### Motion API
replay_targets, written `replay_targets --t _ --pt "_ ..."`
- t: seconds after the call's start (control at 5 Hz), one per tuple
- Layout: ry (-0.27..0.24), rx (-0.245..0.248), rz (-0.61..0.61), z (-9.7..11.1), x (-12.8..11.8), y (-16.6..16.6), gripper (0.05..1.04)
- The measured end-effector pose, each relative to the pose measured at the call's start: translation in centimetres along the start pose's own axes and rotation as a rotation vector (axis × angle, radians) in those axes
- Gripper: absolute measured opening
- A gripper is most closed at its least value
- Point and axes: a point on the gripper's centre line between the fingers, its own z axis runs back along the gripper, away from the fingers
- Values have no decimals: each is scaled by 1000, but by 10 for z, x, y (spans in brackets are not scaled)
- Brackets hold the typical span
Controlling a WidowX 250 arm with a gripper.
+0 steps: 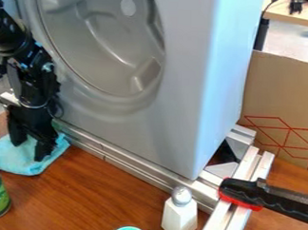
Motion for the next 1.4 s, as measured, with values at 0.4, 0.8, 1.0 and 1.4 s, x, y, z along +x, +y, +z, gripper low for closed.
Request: replay_targets --t 0.4,0.8,1.0,1.4 --pt "-49 -105 -41 7 -25 -14 1001" --pt "-183 -155 -80 51 -38 -29 1001" --pt "-222 -143 -78 58 -45 -22 1001" --pt "-216 -184 -77 76 -89 -3 1001"
